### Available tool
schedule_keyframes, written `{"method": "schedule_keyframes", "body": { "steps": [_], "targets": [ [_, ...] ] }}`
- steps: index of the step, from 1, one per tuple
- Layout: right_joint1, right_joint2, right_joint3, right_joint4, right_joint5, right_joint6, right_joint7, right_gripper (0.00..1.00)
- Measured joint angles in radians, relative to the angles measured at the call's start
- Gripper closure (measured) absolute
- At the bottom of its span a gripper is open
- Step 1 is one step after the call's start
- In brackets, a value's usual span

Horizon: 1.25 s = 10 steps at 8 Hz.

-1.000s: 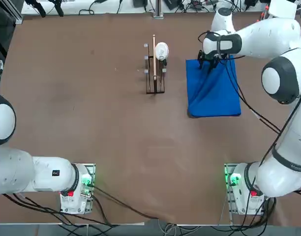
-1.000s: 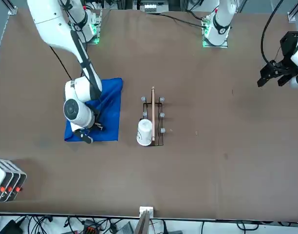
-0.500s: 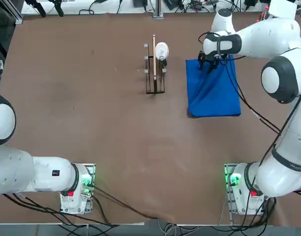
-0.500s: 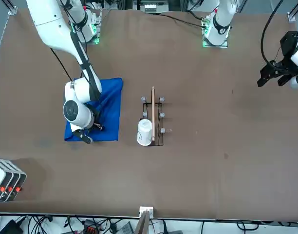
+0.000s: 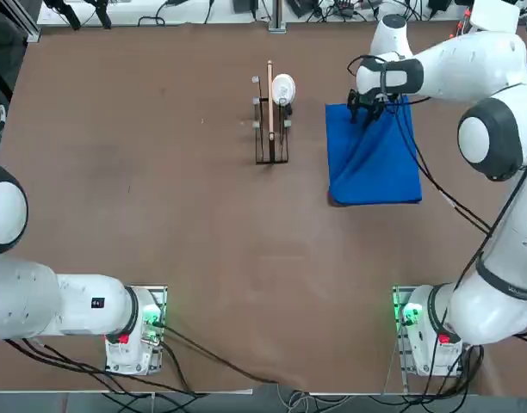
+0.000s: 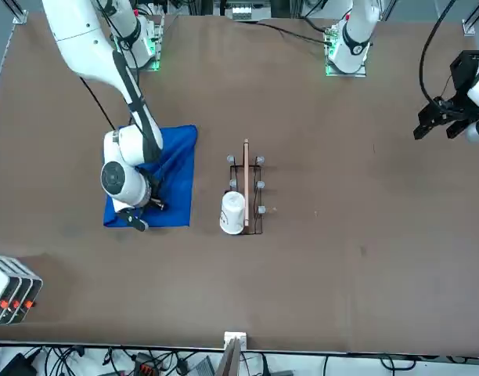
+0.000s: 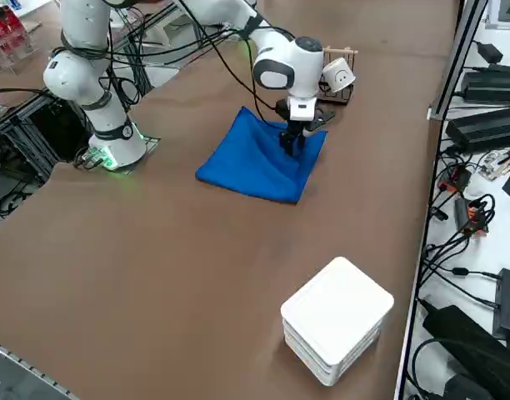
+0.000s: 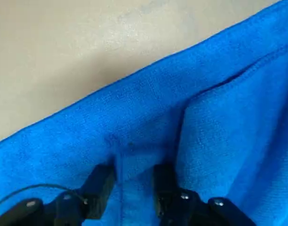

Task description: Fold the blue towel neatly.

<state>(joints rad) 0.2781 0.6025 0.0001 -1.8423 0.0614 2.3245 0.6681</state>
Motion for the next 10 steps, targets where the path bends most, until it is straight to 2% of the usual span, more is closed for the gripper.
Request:
{"method": "schedule_keyframes", "body": {
  "steps": [4, 8, 9, 10],
  "targets": [
    [-0.004, -0.002, 0.000, 0.001, 0.003, -0.006, 0.000, 0.61],
    [-0.004, -0.007, 0.001, 0.001, 0.003, -0.014, 0.000, 0.93],
    [-0.005, -0.007, 0.000, 0.001, 0.003, -0.015, 0.000, 0.98],
    [-0.005, -0.007, 0.000, 0.001, 0.003, -0.015, 0.000, 0.98]
  ]
}}
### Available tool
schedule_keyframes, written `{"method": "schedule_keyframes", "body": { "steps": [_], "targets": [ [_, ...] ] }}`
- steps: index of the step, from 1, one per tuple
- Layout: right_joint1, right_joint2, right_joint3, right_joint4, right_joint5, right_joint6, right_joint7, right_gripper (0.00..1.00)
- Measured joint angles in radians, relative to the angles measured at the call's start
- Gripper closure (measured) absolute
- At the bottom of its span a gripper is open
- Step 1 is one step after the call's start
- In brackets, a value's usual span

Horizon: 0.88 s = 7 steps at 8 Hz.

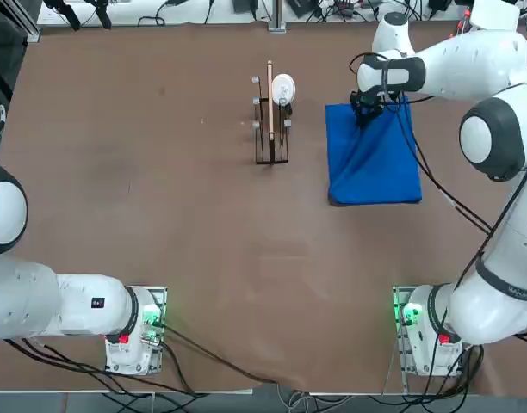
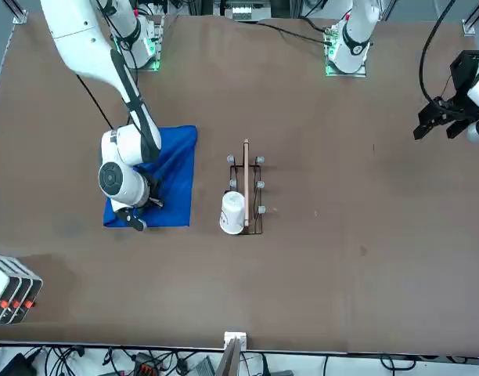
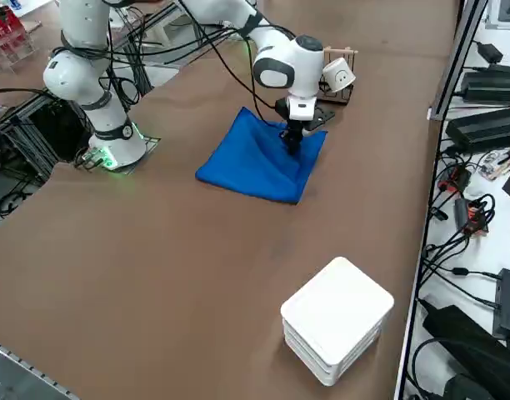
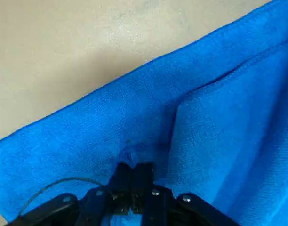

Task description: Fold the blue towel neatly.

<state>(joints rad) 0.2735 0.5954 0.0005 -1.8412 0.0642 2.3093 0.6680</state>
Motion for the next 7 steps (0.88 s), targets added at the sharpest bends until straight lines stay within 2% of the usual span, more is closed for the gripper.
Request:
{"method": "schedule_keyframes", "body": {
  "steps": [4, 7],
  "targets": [
    [0.000, -0.010, 0.002, 0.003, 0.000, -0.001, -0.003, 0.98],
    [0.009, -0.033, 0.017, 0.018, -0.003, -0.002, -0.004, 0.98]
  ]
}}
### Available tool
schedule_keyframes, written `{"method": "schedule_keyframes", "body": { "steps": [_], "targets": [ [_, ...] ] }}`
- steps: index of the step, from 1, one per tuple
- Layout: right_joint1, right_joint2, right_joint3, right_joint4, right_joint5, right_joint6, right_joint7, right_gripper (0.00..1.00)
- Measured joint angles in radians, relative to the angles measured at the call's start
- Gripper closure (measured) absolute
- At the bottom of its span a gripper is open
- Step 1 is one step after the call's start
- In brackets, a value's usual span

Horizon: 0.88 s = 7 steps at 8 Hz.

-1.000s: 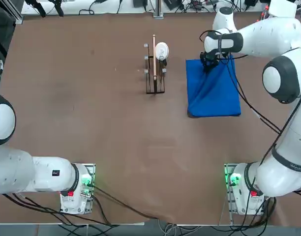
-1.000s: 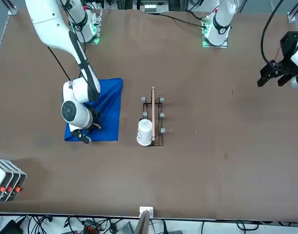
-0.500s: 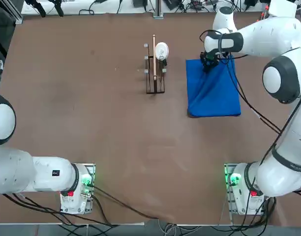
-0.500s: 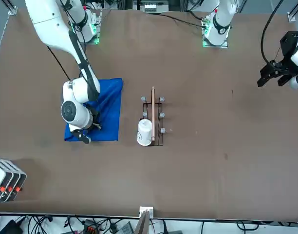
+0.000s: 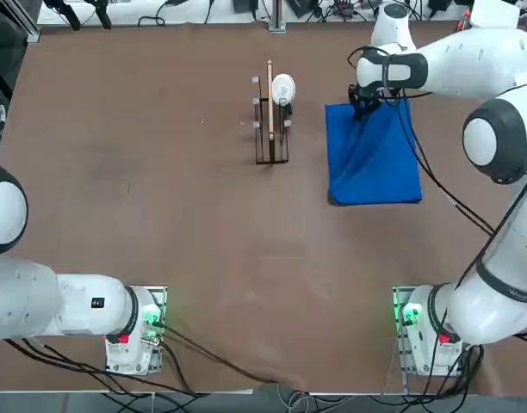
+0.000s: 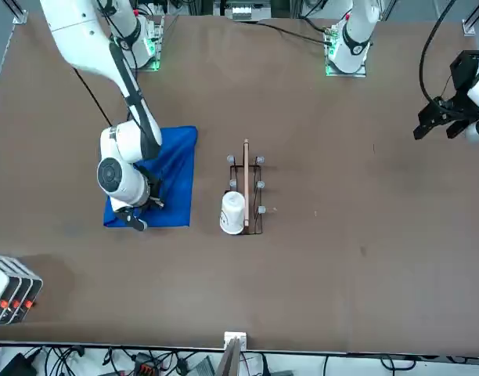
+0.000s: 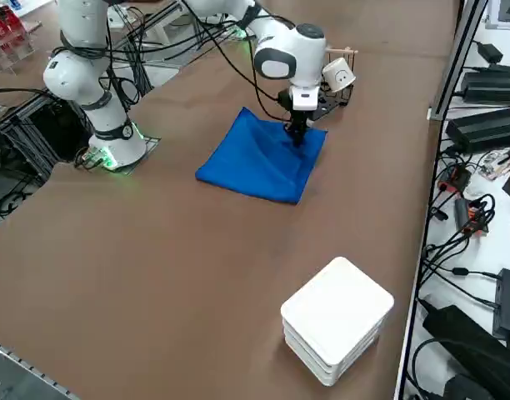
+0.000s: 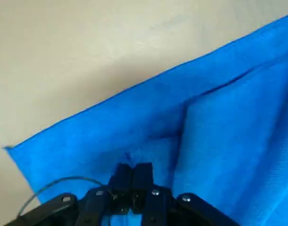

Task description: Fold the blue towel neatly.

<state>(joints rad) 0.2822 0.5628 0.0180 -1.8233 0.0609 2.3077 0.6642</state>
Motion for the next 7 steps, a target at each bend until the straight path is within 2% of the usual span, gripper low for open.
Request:
{"method": "schedule_keyframes", "body": {
  "steps": [7],
  "targets": [
    [0.120, 0.025, 0.008, 0.114, -0.012, 0.001, -0.001, 0.98]
  ]
}}
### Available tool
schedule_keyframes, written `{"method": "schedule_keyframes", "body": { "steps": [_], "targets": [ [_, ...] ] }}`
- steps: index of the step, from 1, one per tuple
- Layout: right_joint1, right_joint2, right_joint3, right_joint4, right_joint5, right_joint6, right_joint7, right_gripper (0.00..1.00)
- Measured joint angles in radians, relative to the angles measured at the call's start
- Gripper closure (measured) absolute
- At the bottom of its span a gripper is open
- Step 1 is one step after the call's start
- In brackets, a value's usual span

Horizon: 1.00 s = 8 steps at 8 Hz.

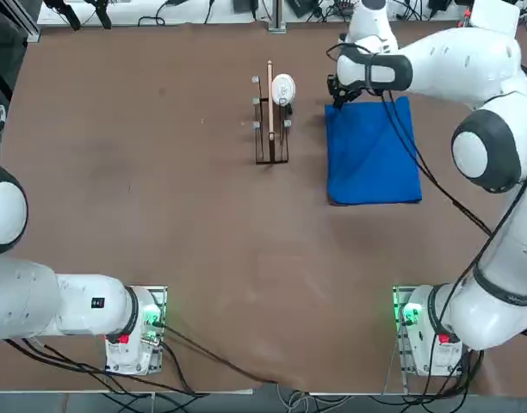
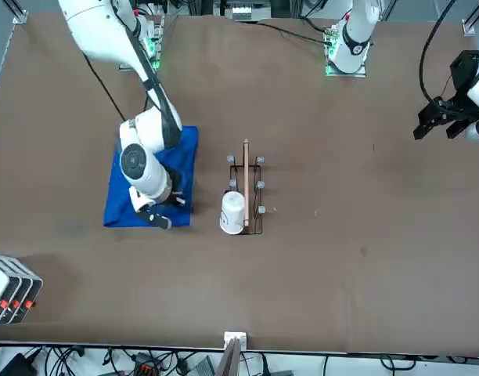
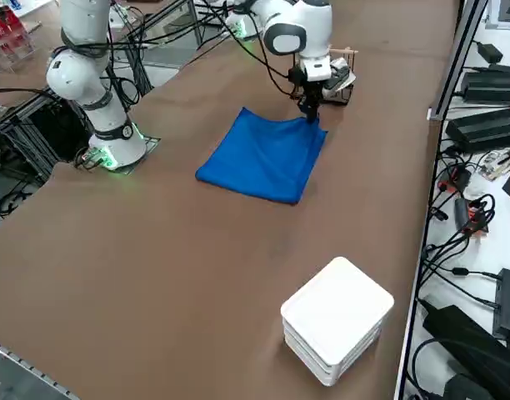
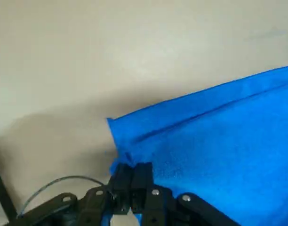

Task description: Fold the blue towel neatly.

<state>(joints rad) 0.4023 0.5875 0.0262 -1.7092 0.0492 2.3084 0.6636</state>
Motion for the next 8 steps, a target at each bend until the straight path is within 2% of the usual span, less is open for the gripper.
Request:
{"method": "schedule_keyframes", "body": {
  "steps": [8],
  "targets": [
    [0.020, 0.085, -0.001, 0.110, -0.006, 0.022, 0.000, 0.98]
  ]
}}
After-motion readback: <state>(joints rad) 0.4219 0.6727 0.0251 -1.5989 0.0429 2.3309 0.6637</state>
